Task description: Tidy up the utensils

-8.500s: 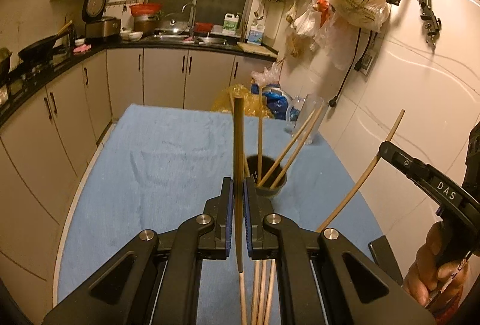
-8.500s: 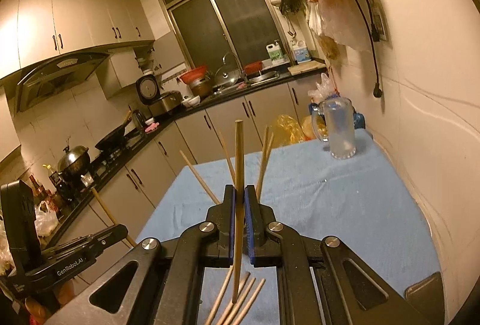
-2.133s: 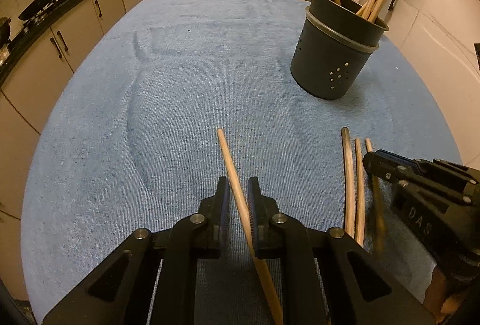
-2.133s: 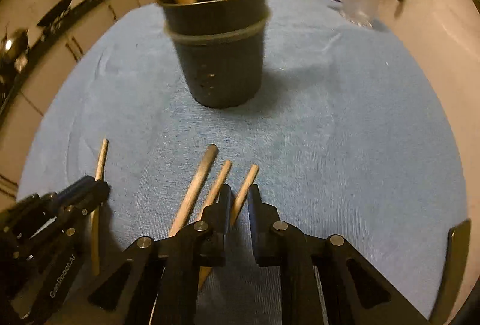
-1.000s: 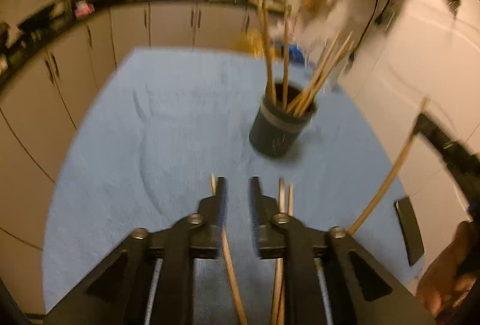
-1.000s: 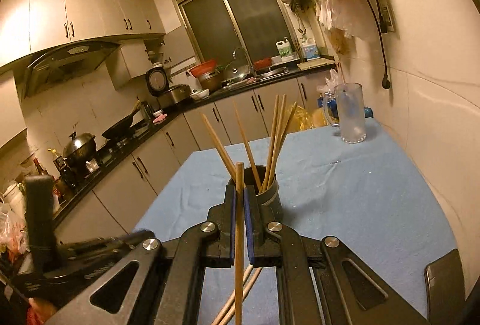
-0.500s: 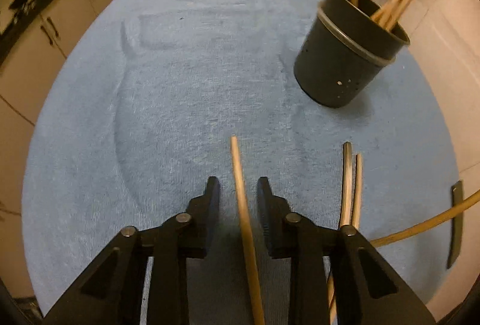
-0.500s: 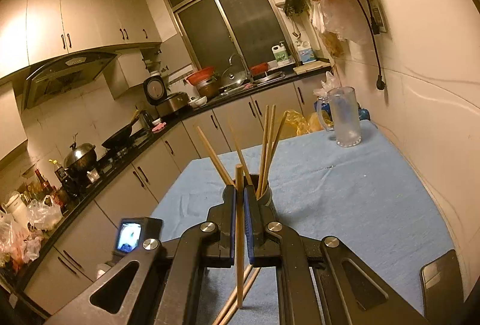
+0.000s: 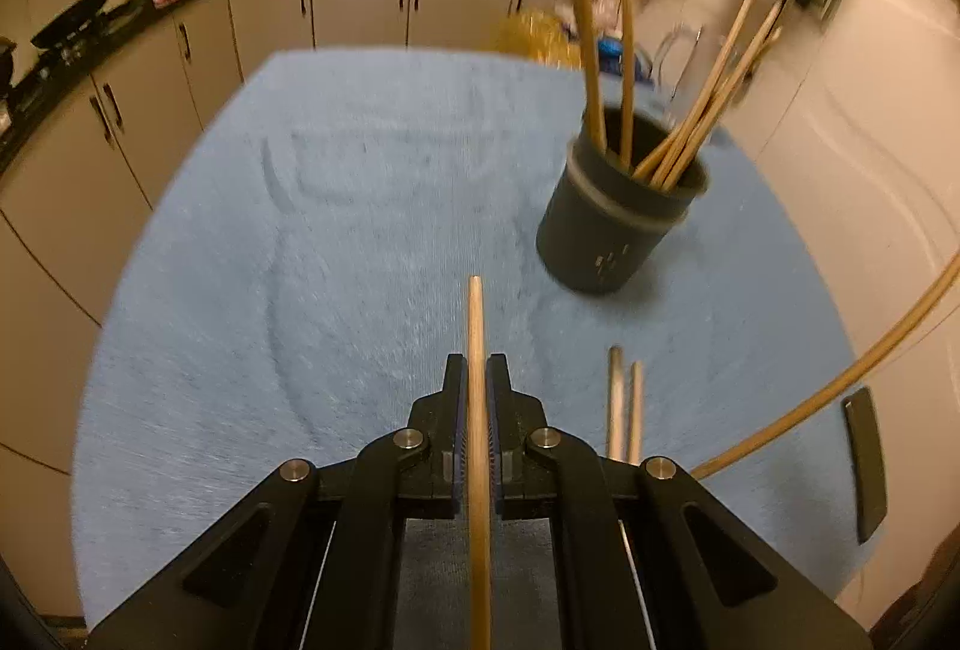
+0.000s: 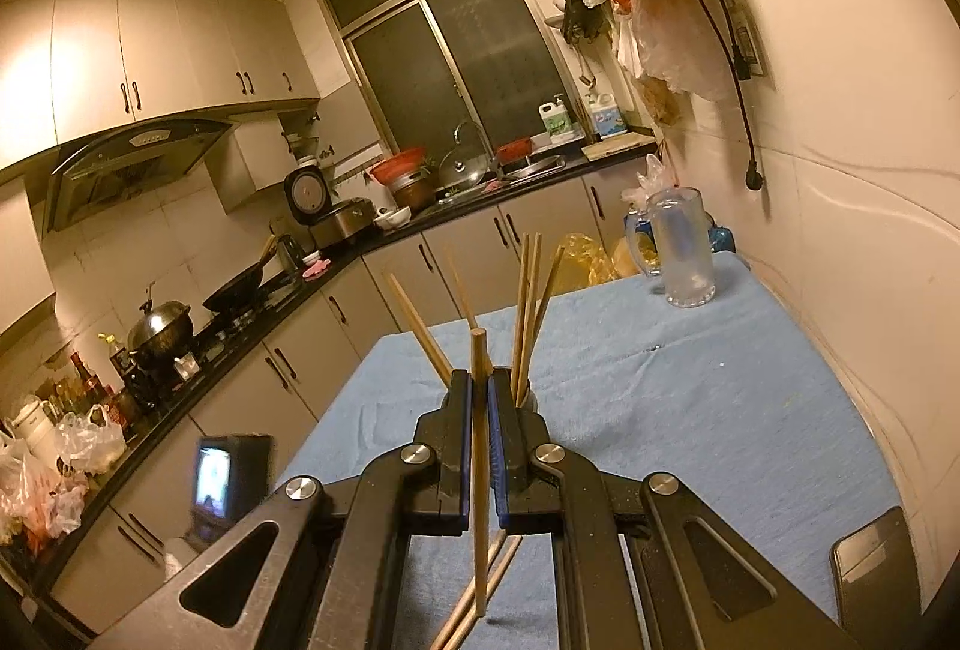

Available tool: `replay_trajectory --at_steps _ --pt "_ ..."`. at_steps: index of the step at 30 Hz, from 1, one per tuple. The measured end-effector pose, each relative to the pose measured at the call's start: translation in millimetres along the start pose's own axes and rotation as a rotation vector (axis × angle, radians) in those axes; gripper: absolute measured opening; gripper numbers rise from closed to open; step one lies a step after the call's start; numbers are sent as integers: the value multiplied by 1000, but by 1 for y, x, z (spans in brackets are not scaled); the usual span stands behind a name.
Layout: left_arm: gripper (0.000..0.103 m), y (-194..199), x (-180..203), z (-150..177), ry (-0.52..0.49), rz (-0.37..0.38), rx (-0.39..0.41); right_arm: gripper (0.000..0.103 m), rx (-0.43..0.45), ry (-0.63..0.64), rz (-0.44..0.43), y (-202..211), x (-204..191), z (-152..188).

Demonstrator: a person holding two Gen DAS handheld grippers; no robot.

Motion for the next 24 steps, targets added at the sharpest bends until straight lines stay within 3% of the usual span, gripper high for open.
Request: replay_trajectory --at_steps 10,24 --pt "6 60 22 -25 -16 71 136 6 28 11 5 8 0 -12" --pt "6 96 39 -56 -48 106 223 6 72 25 12 11 1 -36"
Point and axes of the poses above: each gripper's, at about its wrist camera, not at the fingertips, and y roughly against the way its jaws point, x to its right, z to its underside, the point moved 5 cm from there along -y, roughly the way its jaws point, and after that the axes turned 11 degrees about y, right-handed, at the moved point
